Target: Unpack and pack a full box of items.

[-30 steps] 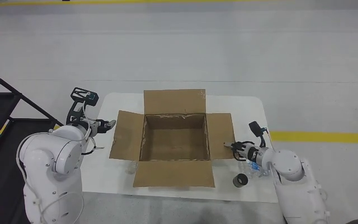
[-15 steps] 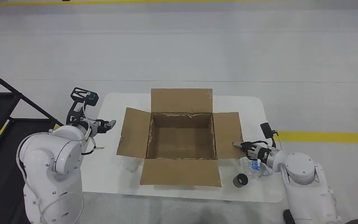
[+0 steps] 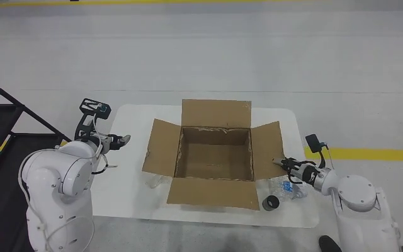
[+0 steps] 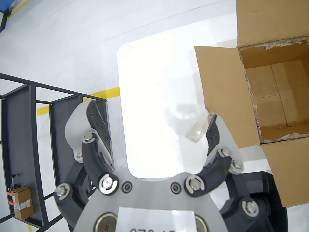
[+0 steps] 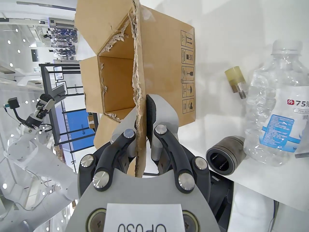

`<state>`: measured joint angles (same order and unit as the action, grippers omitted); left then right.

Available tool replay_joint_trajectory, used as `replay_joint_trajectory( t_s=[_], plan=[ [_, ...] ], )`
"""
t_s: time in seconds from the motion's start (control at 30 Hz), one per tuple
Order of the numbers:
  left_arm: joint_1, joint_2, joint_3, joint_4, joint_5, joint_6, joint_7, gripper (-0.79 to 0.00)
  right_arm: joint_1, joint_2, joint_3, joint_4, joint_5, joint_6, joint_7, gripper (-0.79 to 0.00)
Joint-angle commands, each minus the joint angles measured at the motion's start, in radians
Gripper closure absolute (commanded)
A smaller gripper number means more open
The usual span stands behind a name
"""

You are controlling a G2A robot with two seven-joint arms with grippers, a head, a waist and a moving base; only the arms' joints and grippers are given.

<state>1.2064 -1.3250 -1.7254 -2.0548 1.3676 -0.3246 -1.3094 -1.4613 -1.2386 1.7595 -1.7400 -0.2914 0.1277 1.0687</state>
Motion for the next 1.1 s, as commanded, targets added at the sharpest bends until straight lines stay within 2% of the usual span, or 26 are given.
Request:
replay_joint_trajectory(
  t_s=[0.0,0.03,0.07,0.1,0.37,0.53,0.67,0.7,0.73,0.77,0.93,1.07],
  plan=[
    [0.000,0.000,0.000,0.000,0.000,0.000,0.000,-0.785,-0.006,0.005,-0.001,-0.004,-0.027,0.007,0.002,0.000],
    [0.000,0.000,0.000,0.000,0.000,0.000,0.000,-0.785,-0.007,0.007,-0.005,-0.007,-0.035,0.006,0.003,0.000],
    [0.000,0.000,0.000,0.000,0.000,0.000,0.000,-0.785,-0.007,0.008,-0.006,-0.007,-0.034,0.011,0.002,-0.323],
    [0.000,0.000,0.000,0.000,0.000,0.000,0.000,-0.785,-0.007,0.009,-0.006,-0.008,-0.030,0.019,0.002,-0.785],
    [0.000,0.000,0.000,0.000,0.000,0.000,0.000,-0.785,-0.041,0.027,0.035,-0.088,-0.149,0.099,-0.047,-0.785],
    [0.000,0.000,0.000,0.000,0.000,0.000,0.000,-0.785,-0.099,0.045,0.054,-0.224,-0.438,0.237,-0.059,-0.785],
    [0.000,0.000,0.000,0.000,0.000,0.000,0.000,-0.785,-0.141,0.058,0.048,-0.310,-0.663,0.315,0.004,-0.785],
    [0.000,0.000,0.000,0.000,0.000,0.000,0.000,-0.785,-0.146,0.061,0.048,-0.321,-0.708,0.318,0.025,-0.363],
    [0.000,0.000,0.000,0.000,0.000,0.000,0.000,-0.785,-0.149,0.063,0.049,-0.330,-0.746,0.322,0.043,-0.151],
    [0.000,0.000,0.000,0.000,0.000,0.000,0.000,-0.785,-0.151,0.066,0.047,-0.337,-0.788,0.315,0.059,0.000],
    [0.000,0.000,0.000,0.000,0.000,0.000,0.000,-0.785,-0.136,0.076,0.005,-0.319,-0.960,0.257,0.105,0.000],
    [0.000,0.000,0.000,0.000,0.000,0.000,0.000,-0.785,-0.134,0.076,0.002,-0.317,-0.972,0.266,0.107,0.000]
  ],
)
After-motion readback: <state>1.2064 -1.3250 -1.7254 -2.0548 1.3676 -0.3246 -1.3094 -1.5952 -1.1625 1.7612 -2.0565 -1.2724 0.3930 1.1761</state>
